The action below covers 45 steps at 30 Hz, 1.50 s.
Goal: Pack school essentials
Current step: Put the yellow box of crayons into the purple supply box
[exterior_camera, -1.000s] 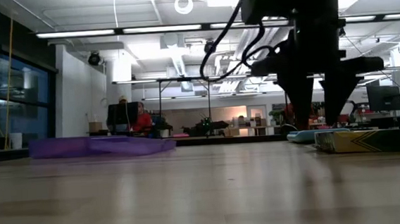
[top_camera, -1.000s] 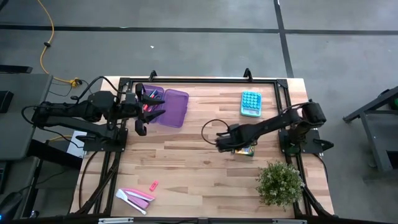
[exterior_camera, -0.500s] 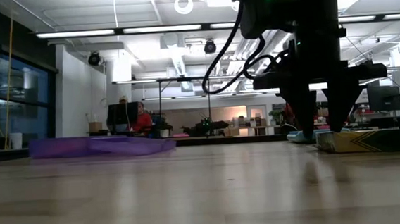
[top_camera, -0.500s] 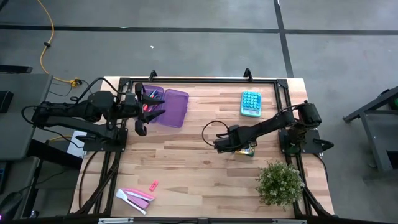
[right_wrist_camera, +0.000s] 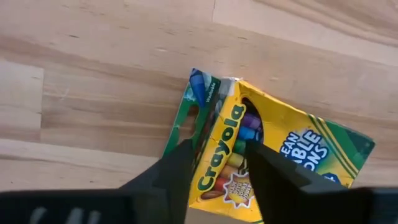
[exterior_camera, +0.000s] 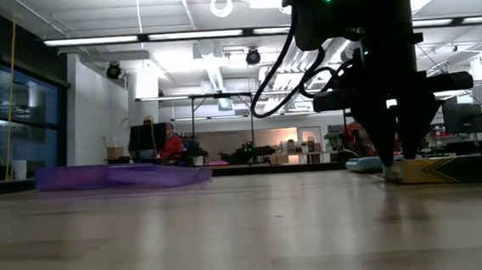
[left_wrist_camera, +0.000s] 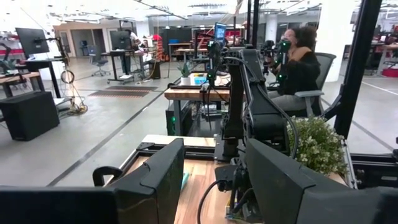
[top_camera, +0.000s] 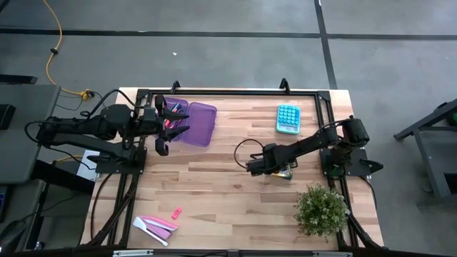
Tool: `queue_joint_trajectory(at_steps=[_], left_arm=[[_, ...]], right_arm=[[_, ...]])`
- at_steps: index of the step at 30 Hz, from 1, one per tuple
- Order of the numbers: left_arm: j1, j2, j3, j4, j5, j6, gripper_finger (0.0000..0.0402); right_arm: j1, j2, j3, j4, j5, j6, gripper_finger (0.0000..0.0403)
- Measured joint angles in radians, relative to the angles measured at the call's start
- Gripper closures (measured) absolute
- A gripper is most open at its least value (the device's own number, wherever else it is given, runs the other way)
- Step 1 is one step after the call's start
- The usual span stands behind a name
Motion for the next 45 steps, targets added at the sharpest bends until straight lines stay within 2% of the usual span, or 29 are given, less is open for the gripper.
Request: queue_joint_trajectory(at_steps=[6,11,15,24,38,45], left_arm=[[0.000,0.000,0.000,0.000,-0.002,0.000,0.0241],[0.000,0.000,0.000,0.000,-0.002,-0.008,0.0241],[0.000,0.000,0.000,0.000,-0.002,-0.015,0.0241],[0.000,0.000,0.000,0.000,-0.002,-0.038,0.0241],[0.000,0.000,0.000,0.000,-0.001,-0.035,0.0241],[0.000,0.000,0.000,0.000,-0.001,-0.034,0.0241]], right_arm=[[0.000,0.000,0.000,0.000,0.000,0.000,0.0334],[0.000,0.000,0.000,0.000,-0.001,0.000,0.0350],[0.000,0.000,0.000,0.002,-0.001,0.002,0.0337],[0.000,0.000,0.000,0.010,-0.011,0.054,0.0280],[0.060,0.000,-0.001,-0.109,-0.010,0.158,0.0277],[0.061,0.002,-0.001,-0.043,-0.009,0.158,0.0277]])
